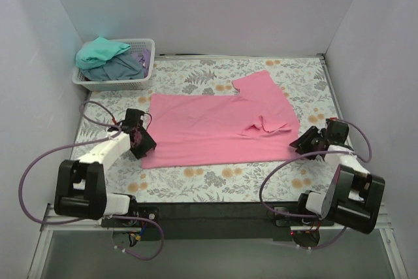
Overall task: Fold and stack the t-shirts
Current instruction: Fold the tshirt
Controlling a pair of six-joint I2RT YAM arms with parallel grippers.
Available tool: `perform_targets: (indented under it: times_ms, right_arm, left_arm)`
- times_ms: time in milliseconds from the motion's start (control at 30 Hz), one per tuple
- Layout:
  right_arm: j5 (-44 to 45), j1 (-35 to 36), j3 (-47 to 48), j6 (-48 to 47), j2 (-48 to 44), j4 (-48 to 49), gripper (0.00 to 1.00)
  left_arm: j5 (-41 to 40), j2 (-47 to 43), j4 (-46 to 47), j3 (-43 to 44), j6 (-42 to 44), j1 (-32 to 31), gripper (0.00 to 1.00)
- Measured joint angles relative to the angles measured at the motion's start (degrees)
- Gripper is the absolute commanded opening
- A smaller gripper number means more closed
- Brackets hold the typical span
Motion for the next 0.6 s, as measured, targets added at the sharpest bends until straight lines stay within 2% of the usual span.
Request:
perform_targets:
  times_ms: [133,267,367,467,600]
  right_arm:
    - [3.7,1.3,-1.5,-0.8,-10.0,-6.3,0.47]
    - [4.9,8.4,-0.2,-0.8,-16.7,-6.5,0.48]
    - [6.0,15.0,3.4,0.1,-16.3,-6.0,0.52]
    - [7.8,23.5,6.7,2.1,-13.1,-3.8,0.54]
    - [10.1,29.6,9.4,5.4,-6.4,-1.5,0.54]
  left_arm:
    - [-0.5,-8.9,-4.7,-2.5,-0.7,0.5,0.58]
    - [0.0,-16.1,-3.7,-2.4,-0.3,0.7,0.63]
    - [1.0,-18.7,-1.0,-2.2,1.3,0.7,0.70]
    - [1.7,-18.8,1.7,-2.2,3.2,0.7,0.70]
    - [2.0,-18.3,4.2,-2.2,6.3,0.6,0.71]
